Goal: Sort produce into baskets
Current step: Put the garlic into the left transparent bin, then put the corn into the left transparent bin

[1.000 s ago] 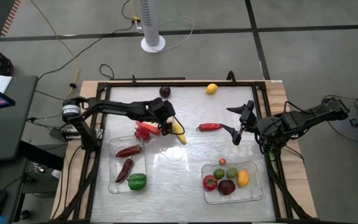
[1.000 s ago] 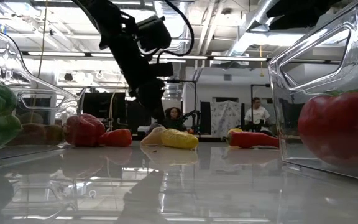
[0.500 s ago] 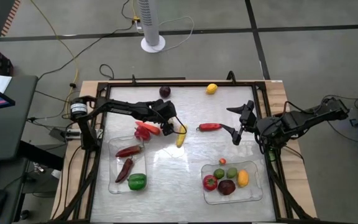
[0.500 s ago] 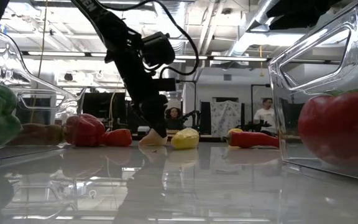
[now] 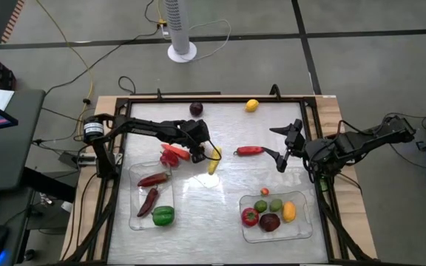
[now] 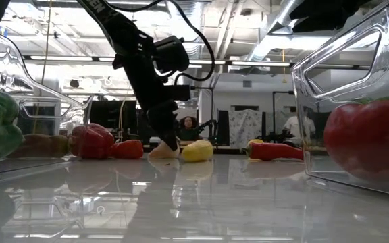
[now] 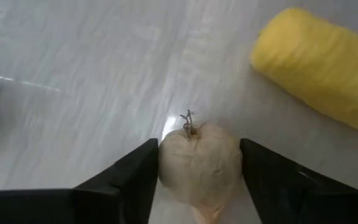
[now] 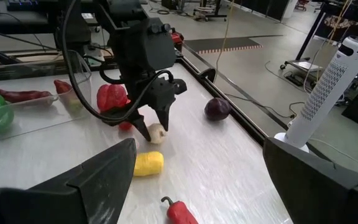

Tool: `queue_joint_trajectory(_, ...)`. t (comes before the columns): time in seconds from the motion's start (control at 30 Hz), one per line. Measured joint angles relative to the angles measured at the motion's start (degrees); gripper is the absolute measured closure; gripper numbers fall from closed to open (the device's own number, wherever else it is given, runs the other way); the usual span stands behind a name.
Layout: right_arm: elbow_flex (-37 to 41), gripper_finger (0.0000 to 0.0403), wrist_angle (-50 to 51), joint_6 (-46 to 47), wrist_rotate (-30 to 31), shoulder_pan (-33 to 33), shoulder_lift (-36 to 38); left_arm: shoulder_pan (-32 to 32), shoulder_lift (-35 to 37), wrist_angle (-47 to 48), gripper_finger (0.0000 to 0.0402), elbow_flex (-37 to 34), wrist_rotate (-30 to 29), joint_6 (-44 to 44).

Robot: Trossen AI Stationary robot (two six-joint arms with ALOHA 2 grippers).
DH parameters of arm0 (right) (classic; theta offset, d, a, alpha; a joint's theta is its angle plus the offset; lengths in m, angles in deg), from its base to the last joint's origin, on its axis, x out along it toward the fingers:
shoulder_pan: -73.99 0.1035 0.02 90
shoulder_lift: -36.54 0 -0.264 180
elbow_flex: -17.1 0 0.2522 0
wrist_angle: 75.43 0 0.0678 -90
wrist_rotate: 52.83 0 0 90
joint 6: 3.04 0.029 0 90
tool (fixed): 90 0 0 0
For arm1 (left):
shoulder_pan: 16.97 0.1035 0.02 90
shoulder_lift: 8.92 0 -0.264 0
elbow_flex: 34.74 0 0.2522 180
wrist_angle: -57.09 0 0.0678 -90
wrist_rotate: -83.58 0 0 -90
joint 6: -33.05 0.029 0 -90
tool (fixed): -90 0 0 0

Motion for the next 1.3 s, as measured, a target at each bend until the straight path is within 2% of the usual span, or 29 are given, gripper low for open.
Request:
queue_joint_trajectory(0.1,0.00,0.0024,0.00,0.01,0.01,0.00,0.00,-0.14,0.93,1.63,0.0230,0.00,0.17,1.10)
queue_joint_trajectory(0.23,0.00,0.0024,0.12,0.15,0.00,0.00,0.00,-0.66,5.42,4.81,0.0260,0.00,3.39,1.40)
queue_joint_trajectory(0.33,0.00,0.0024,0.20,0.15,0.00,0.00,0.00,-1.52,11.43,7.14,0.0265,0.00,10.19,1.19)
queue_joint_trajectory(0.5,0.00,0.0024,0.26,-0.26,0.02,-0.02,0.00,-5.02,23.60,11.18,0.0256,0.02,28.70,-2.69)
queue_joint_trajectory(0.57,0.00,0.0024,0.30,-0.31,0.02,-0.02,0.00,-7.17,27.89,13.16,0.0252,0.04,32.01,-5.46)
queue_joint_trajectory(0.6,0.00,0.0024,0.29,-0.31,0.02,-0.02,0.00,-8.44,30.17,14.72,0.0252,0.04,31.84,-6.57)
queue_joint_trajectory(0.7,0.00,0.0024,0.27,-0.31,0.02,-0.02,0.00,-13.21,35.43,22.03,0.0252,0.04,26.20,-8.59)
queue_joint_trajectory(0.87,0.00,0.0024,0.26,-0.05,0.02,-0.02,0.00,-22.50,40.15,33.62,0.0249,0.04,8.58,-15.98)
queue_joint_trajectory(0.97,0.00,0.0024,0.19,0.02,0.04,-0.02,0.00,-27.74,40.69,36.19,0.0233,0.04,0.88,-21.75)
queue_joint_trajectory(1.13,0.00,0.0024,-0.13,0.17,0.04,-0.02,0.00,-33.11,40.42,39.41,0.0173,0.02,-7.52,-27.25)
queue_joint_trajectory(1.3,0.00,0.0024,-0.13,0.24,0.04,-0.04,0.00,-32.30,39.76,39.27,0.0111,0.02,-11.42,-26.72)
